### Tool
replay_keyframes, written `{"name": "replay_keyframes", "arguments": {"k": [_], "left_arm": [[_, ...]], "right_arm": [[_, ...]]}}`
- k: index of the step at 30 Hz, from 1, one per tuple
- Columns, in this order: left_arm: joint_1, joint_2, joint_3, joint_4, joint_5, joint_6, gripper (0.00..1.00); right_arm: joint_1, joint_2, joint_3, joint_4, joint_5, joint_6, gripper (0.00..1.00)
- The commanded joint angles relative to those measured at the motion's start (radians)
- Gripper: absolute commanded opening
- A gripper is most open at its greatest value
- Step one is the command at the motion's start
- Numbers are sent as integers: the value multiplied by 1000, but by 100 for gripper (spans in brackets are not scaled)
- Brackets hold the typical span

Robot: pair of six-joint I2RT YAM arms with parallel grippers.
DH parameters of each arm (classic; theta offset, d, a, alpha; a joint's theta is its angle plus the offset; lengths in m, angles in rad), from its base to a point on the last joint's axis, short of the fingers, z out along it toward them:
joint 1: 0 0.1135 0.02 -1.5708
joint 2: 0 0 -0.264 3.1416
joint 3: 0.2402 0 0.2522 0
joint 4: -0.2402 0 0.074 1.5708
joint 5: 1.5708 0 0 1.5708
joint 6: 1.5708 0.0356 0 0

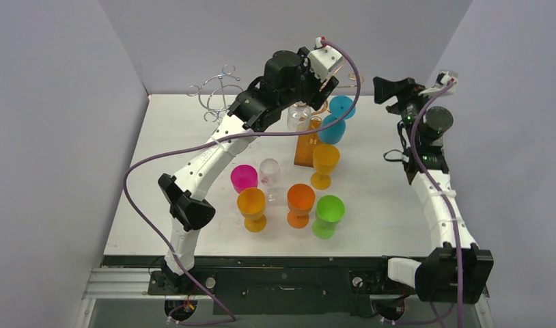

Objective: Place the wine glass upside down on the wine glass rack
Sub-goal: Adjust the wine rack at the center of the board.

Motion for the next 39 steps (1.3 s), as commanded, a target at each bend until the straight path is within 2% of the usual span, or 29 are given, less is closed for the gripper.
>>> {"name": "replay_keyframes", "arguments": {"k": [1,6,9,13,16,25,31,39], "left_arm": [[-12,4,49,10,-88,-44,63],[-21,34,53,21,-134,-43,61],[-19,49,55,24,-141,-45,61],[-16,63,60,33,-142,-49,60],[-15,75,61,51,-151,-25,59],[-6,113,71,98,-177,1,55],[-6,132,89,95,-195,35,54],[-1,165,126,62,-198,69,54]], "right_arm": [[-24,173,214,-90,-59,142,77],[-16,307,389,-166,-123,174,77],[-12,351,435,-177,-126,183,70],[-9,422,489,-177,-160,215,57],[-7,464,520,-173,-192,236,52],[5,504,553,-234,-268,209,46],[6,501,503,-188,-290,237,27],[13,489,484,-181,-273,238,10]]}}
